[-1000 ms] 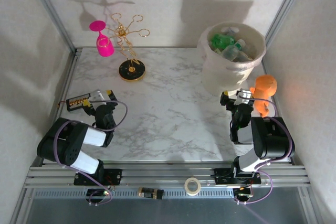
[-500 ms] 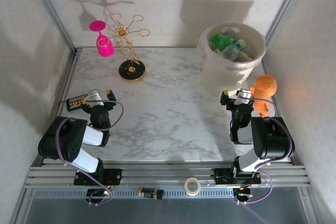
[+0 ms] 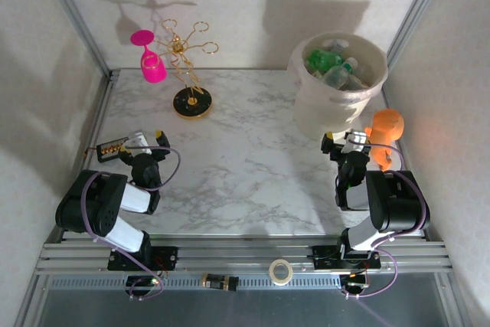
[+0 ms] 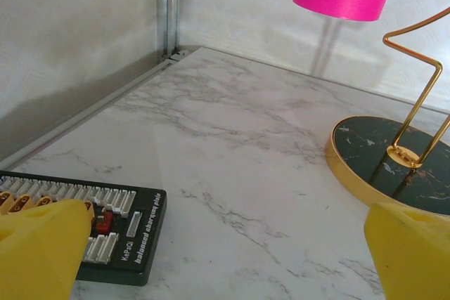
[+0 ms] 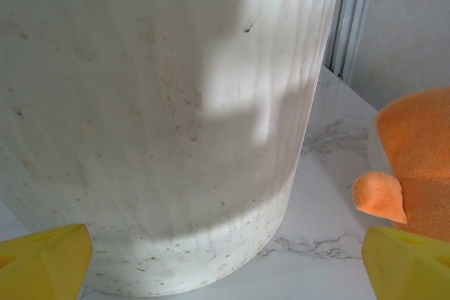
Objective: Put the plastic bottles in the bin
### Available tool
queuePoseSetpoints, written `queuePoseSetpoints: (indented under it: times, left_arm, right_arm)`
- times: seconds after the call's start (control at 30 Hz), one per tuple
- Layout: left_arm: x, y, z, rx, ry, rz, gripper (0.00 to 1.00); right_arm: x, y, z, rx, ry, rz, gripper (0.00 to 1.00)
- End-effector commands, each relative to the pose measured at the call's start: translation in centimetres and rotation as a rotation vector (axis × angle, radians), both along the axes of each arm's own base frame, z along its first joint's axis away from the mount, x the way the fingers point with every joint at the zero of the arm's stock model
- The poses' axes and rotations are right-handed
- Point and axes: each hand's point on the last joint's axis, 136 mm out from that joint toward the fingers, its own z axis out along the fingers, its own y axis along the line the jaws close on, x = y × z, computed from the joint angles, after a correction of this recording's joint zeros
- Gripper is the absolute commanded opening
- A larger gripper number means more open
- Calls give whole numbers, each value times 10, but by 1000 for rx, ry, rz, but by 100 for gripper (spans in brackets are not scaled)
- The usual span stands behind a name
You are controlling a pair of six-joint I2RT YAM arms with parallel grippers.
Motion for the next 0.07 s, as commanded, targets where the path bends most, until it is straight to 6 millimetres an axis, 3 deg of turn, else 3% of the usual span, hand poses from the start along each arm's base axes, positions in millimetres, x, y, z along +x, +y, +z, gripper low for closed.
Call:
queuePoseSetpoints:
  times: [0.0,0.03]
  left_arm:
    - [5,-3,8,-18,-38,-14,100]
    - [5,-3,8,-18,-38,-14,100]
  right_arm:
    - [1,1,7,3,-29,8,99]
    - [1,2,6,1,-28,15,99]
